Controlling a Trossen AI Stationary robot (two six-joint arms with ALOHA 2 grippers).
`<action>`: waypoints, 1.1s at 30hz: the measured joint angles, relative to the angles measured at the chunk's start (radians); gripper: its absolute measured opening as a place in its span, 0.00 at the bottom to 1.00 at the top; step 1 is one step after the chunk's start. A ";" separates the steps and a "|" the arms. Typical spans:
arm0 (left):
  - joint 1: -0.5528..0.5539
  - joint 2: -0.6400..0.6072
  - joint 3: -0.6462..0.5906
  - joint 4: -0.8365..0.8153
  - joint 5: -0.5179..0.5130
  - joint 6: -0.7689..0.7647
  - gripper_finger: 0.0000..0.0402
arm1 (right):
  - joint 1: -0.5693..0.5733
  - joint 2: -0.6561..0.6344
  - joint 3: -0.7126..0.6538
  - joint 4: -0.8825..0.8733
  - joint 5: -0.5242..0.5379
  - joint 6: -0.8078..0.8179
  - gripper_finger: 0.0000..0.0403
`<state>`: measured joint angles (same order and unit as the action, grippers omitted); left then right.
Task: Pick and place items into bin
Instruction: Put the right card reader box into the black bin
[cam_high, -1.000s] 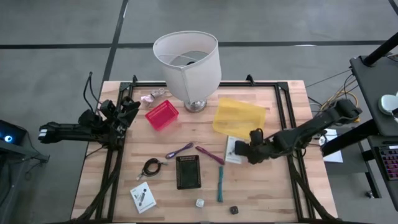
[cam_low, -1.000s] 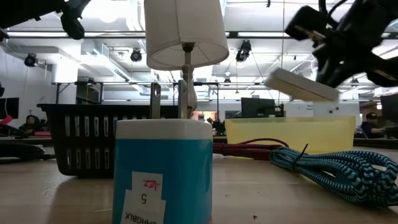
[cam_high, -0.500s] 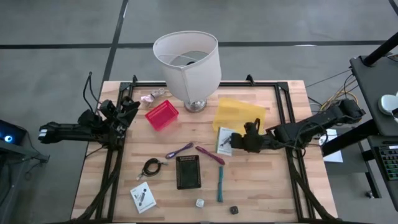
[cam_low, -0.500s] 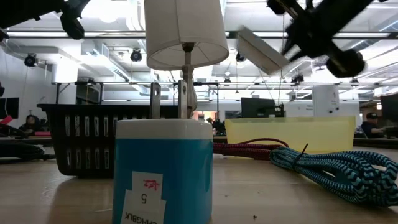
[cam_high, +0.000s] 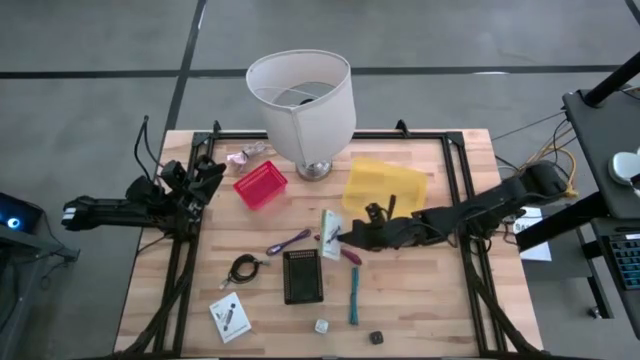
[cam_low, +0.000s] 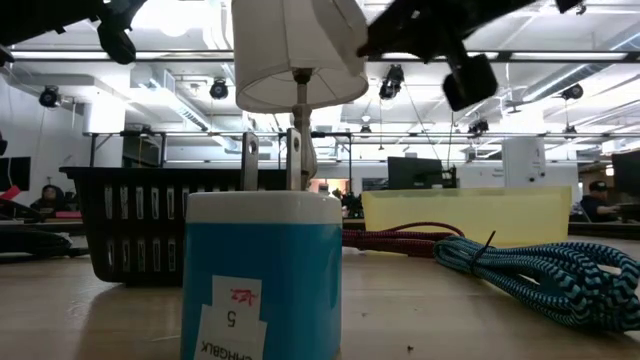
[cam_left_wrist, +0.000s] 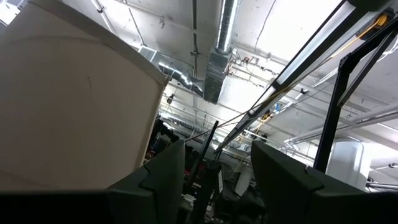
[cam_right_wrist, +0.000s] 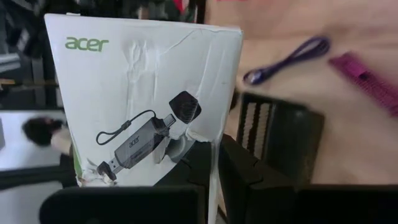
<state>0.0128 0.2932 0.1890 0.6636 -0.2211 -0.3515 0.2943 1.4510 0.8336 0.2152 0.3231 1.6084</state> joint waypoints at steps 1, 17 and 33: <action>0.000 0.000 0.000 -0.001 0.000 0.000 0.42 | 0.000 0.020 0.019 0.001 -0.017 -0.001 0.02; 0.000 -0.007 -0.001 0.000 -0.002 -0.008 0.42 | 0.002 0.324 0.487 -0.463 -0.176 0.015 0.02; 0.000 -0.017 -0.004 0.002 -0.004 0.019 0.42 | 0.006 0.587 0.721 -0.658 -0.188 0.118 0.02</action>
<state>0.0128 0.2758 0.1852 0.6653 -0.2250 -0.3327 0.3007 2.0377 1.5544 -0.4433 0.1349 1.7267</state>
